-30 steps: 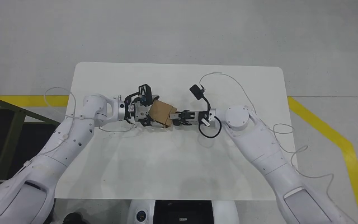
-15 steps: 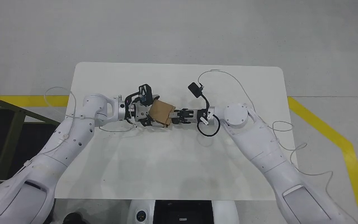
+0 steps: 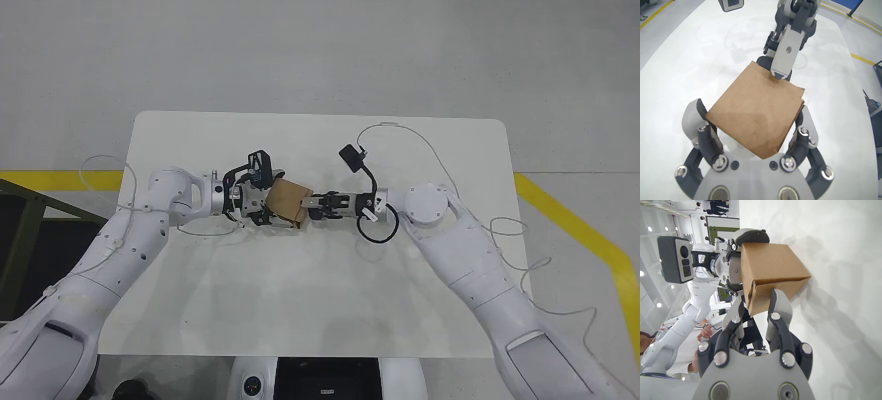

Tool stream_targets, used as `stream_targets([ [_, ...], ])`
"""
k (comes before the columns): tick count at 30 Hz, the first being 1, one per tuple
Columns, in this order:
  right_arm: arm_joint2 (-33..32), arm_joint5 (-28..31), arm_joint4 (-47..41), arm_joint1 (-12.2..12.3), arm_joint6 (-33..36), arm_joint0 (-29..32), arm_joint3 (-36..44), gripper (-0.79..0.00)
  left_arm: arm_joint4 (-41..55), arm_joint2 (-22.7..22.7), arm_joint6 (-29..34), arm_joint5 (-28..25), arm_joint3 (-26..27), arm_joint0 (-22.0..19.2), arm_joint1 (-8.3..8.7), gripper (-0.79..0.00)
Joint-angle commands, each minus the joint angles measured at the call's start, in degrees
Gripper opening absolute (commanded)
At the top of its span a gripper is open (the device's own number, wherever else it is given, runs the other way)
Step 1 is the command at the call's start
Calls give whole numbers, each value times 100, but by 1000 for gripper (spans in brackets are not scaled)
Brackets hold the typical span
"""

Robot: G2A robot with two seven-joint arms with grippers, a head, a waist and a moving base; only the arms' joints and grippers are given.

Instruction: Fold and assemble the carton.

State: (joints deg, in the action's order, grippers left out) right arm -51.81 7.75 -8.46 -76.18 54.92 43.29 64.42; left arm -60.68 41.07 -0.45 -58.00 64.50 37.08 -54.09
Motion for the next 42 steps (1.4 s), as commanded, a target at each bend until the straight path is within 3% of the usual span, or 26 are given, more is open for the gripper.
stream_targets([
  [1,-63,-16,-13,26,37,69,85,-554,4,-10,5,0,-4,-8,-2,0],
  [6,-194,-85,-12,80,100,199,248,-785,18,-37,0,0,-15,-25,-5,0],
  [17,-172,-228,175,108,142,261,323,-785,32,-88,-22,0,-51,-68,-10,0],
  [42,249,12,-73,-121,154,-161,-304,-785,73,-179,-41,0,-119,-148,-41,0],
])
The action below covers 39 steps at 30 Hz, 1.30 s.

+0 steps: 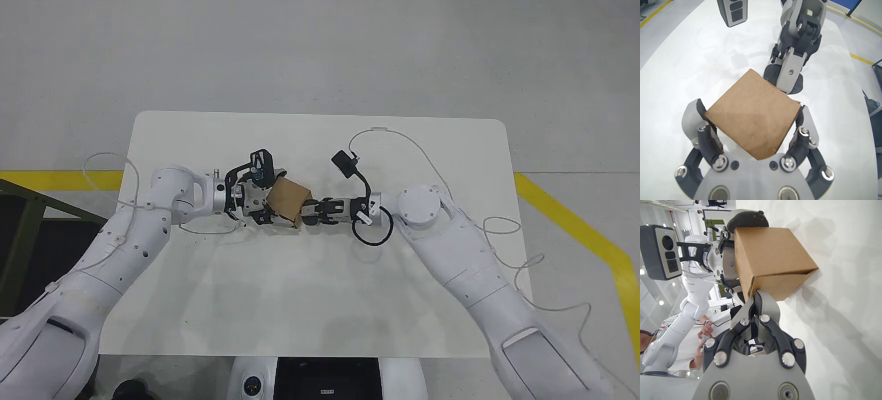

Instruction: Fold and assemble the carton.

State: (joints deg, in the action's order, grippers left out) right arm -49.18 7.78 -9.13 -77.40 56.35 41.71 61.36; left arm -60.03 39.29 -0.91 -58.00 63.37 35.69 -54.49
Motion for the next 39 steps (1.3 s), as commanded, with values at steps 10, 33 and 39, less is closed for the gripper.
stream_targets([
  [10,-410,180,-80,142,150,251,320,-785,859,103,166,0,-20,-88,136,0],
  [33,-1980,2324,245,529,-932,871,1045,0,3184,1468,1814,182,420,2,872,0],
  [39,-2248,2699,973,608,-1392,857,1046,0,3425,1830,2119,395,470,110,990,0],
])
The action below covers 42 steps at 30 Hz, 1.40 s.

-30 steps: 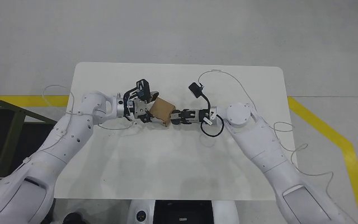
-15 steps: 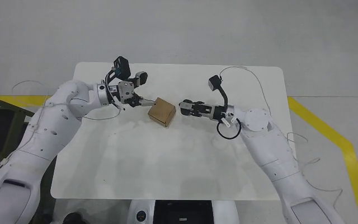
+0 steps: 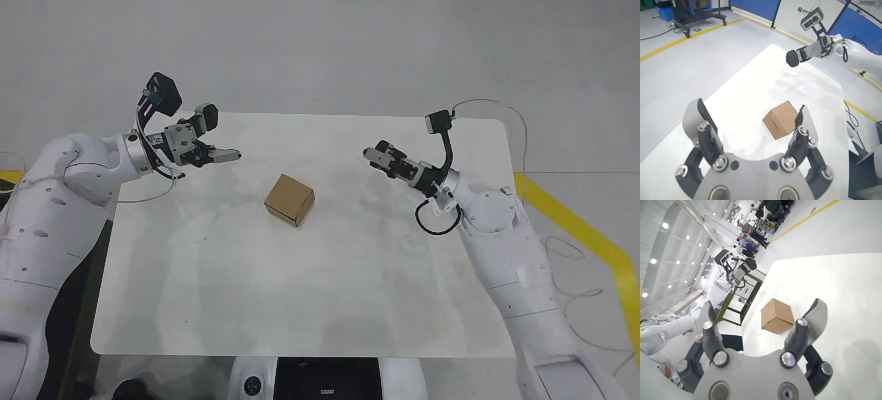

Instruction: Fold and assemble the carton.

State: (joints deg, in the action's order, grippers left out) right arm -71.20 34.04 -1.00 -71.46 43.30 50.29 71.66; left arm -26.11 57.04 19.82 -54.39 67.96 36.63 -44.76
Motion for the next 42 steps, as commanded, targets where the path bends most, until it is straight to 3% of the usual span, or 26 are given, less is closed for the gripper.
stream_targets([
  [1,-98,140,318,29,-179,4,33,0,61,107,95,64,25,30,33,0],
  [10,-608,505,2056,205,-820,161,527,0,282,402,514,117,109,83,121,0],
  [20,-999,-123,3975,298,-2205,747,1522,0,475,487,759,97,165,52,129,0],
  [42,-1113,-306,4252,322,-2451,930,1727,0,475,487,759,97,165,52,129,-1],
])
